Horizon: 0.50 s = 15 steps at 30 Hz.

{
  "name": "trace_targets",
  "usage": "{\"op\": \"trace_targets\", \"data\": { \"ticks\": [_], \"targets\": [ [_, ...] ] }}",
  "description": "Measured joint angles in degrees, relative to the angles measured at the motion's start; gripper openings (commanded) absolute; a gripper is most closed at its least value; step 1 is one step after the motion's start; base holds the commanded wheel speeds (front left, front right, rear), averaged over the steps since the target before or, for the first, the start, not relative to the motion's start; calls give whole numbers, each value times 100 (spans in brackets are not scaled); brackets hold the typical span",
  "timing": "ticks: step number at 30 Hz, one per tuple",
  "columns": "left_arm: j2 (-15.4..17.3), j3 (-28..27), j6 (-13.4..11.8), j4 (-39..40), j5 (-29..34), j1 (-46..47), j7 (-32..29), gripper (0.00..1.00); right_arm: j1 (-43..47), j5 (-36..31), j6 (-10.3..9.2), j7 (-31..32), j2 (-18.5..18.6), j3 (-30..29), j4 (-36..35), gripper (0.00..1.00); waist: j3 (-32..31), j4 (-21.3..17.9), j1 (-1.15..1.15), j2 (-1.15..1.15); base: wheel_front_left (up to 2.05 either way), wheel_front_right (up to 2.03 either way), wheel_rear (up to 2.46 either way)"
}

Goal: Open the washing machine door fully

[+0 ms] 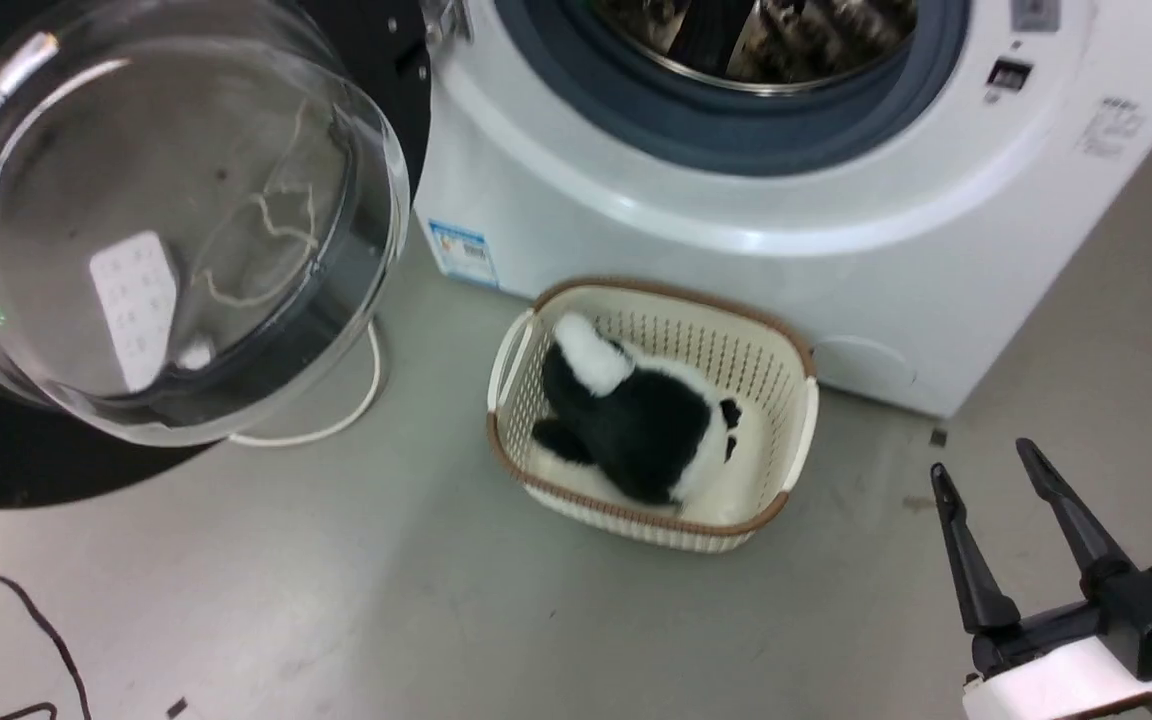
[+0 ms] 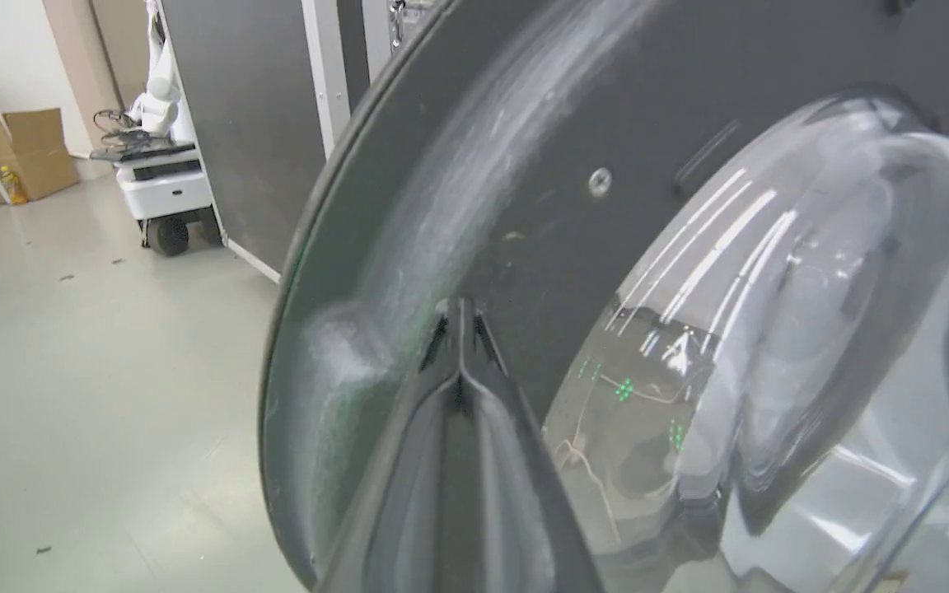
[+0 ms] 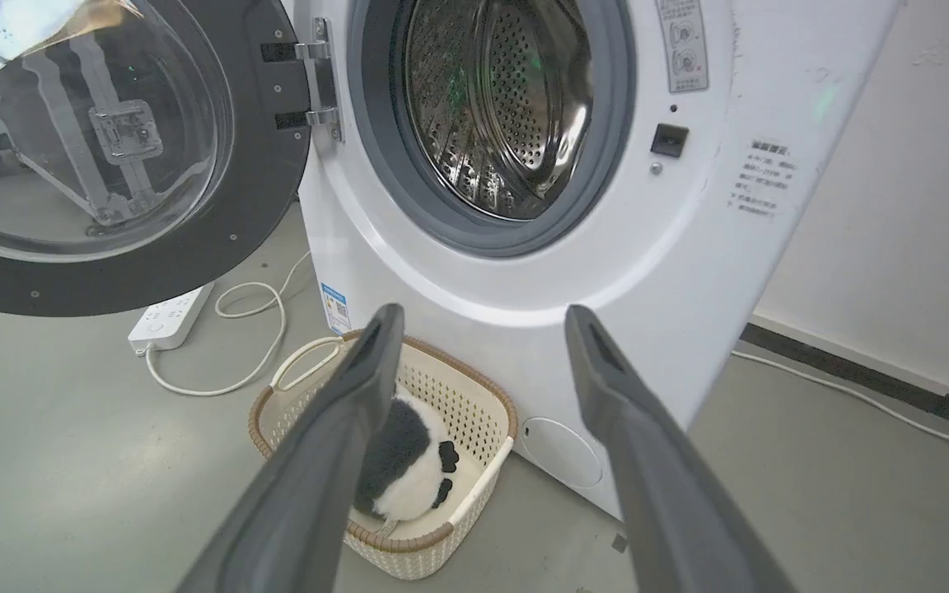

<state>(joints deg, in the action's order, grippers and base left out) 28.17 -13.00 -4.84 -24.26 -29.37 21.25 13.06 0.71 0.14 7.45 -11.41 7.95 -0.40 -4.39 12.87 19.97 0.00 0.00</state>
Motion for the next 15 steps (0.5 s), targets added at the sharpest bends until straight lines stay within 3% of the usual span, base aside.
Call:
{"op": "trace_targets", "data": {
  "ticks": [6, 8, 9, 10, 15],
  "targets": [
    [-183, 243, -2, 1091, 352, -465, 120, 0, 8, -35, -1, -156, -257, -110, 151, 100, -465, -151, -1, 0, 0, 0, 0],
    [-519, 447, -7, 1729, 399, -805, 138, 0, 30, -62, 0, -191, -331, -205, 186, 100, -687, -284, -1, 0, 0, 0, 0],
    [-519, 447, -7, 1729, 399, -805, 138, 0, 30, -62, 0, -191, -331, -205, 186, 100, -687, -284, -1, 0, 0, 0, 0],
    [-782, 626, -58, 2102, 421, -1006, 151, 0, 77, -62, -1, -222, -368, -301, 180, 100, -808, -394, -1, 0, 0, 0, 0],
    [-1135, 1051, -141, 2603, 583, -1369, 134, 0, 180, -63, -1, -245, -422, -325, 202, 100, -1000, -650, -1, 0, 0, 0, 0]
  ]
}}
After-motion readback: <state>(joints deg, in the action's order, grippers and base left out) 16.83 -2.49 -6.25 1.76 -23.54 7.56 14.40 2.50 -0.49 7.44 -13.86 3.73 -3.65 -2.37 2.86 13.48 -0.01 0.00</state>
